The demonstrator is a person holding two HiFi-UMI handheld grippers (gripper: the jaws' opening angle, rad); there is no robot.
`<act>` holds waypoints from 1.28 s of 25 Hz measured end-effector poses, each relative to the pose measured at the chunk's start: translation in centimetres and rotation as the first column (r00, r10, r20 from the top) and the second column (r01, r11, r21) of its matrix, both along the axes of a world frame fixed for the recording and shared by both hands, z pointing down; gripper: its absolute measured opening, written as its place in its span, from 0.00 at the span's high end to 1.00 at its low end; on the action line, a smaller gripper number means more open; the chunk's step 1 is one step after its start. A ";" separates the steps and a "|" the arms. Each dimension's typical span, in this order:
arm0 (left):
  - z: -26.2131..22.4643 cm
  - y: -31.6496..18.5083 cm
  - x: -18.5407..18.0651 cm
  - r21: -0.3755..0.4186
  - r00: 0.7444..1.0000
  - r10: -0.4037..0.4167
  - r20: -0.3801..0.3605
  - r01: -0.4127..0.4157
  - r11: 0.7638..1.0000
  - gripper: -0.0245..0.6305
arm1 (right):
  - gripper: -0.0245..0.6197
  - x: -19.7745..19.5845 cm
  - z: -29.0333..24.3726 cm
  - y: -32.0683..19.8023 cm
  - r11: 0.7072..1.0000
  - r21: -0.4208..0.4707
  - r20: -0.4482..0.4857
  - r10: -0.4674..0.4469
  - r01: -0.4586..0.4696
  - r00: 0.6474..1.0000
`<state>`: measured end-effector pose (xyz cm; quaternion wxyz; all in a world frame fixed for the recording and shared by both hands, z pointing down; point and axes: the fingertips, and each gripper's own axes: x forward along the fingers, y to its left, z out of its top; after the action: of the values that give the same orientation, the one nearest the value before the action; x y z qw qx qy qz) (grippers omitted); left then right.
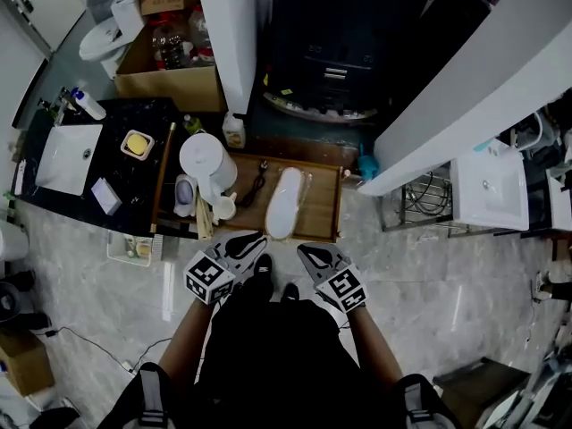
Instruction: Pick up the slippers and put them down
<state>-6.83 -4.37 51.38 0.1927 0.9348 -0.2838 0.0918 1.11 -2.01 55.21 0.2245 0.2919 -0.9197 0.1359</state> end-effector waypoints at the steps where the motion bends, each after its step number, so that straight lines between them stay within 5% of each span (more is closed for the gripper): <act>1: 0.9 -0.4 -0.1 -0.011 1.000 0.016 0.018 -0.016 1.000 0.86 | 0.95 -0.3 0.5 -0.2 1.000 -0.011 0.003 -0.001 0.001 1.000; 14: 10.2 -3.1 1.0 -0.198 0.968 0.245 0.052 -0.230 0.953 0.85 | 0.95 -1.6 7.3 -4.0 0.979 -0.188 0.040 0.085 -0.076 0.996; 19: 13.6 -4.6 1.0 -0.294 0.975 0.220 -0.005 -0.212 0.932 0.85 | 0.94 -1.5 10.7 -5.4 0.960 -0.253 0.047 0.133 -0.117 0.990; 32: 23.3 -7.2 0.1 -0.483 0.986 0.164 0.019 -0.134 0.865 0.74 | 0.74 -0.9 19.7 -8.1 0.883 -0.413 -0.017 0.239 -0.224 0.971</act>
<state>-6.71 -11.56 74.70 0.4022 0.8737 -0.1848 0.2016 0.22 -10.07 74.89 0.2475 0.3432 -0.8326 0.3574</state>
